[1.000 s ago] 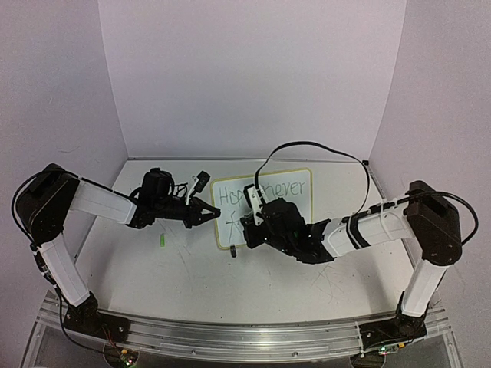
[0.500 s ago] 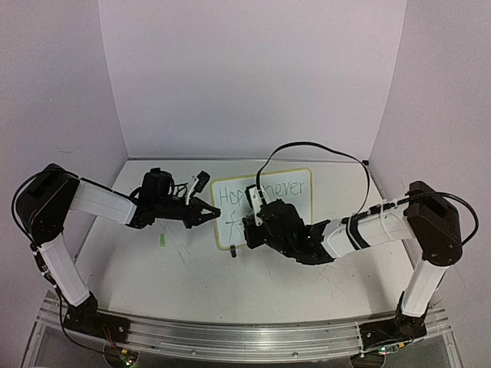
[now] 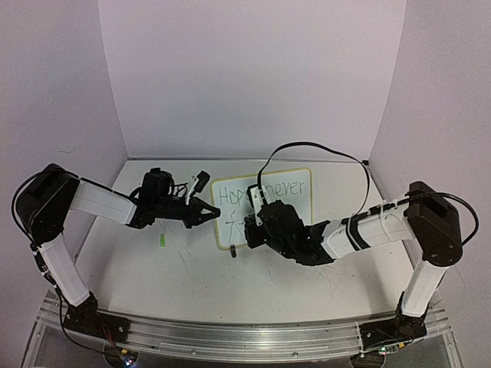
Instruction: Write a sentence on the whiteboard
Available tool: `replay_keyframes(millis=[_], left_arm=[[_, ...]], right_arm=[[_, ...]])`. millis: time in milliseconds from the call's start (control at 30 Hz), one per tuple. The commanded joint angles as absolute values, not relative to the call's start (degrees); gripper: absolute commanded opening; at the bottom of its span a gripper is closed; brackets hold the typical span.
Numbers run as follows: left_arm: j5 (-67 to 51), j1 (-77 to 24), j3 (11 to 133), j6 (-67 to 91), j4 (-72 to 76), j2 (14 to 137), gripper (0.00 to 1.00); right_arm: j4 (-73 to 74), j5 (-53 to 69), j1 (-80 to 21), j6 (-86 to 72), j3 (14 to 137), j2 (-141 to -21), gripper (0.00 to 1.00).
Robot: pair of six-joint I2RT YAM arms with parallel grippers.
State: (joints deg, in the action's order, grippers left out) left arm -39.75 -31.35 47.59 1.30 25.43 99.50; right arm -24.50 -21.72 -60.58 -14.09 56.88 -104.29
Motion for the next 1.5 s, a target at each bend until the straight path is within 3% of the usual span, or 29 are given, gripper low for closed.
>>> replay_keyframes(millis=[0,1467], left_arm=[[-29.1,-30.7,48.3,-4.6,20.2,101.5,0.0],[-29.1,-30.8,48.6,-4.8,19.9,101.9,0.0]], right_arm=[[-25.2,-26.2,-59.8,-14.2,57.8,-102.9,0.0],[-26.1,-24.3,-59.2,-13.7,59.2,-104.2,0.0]])
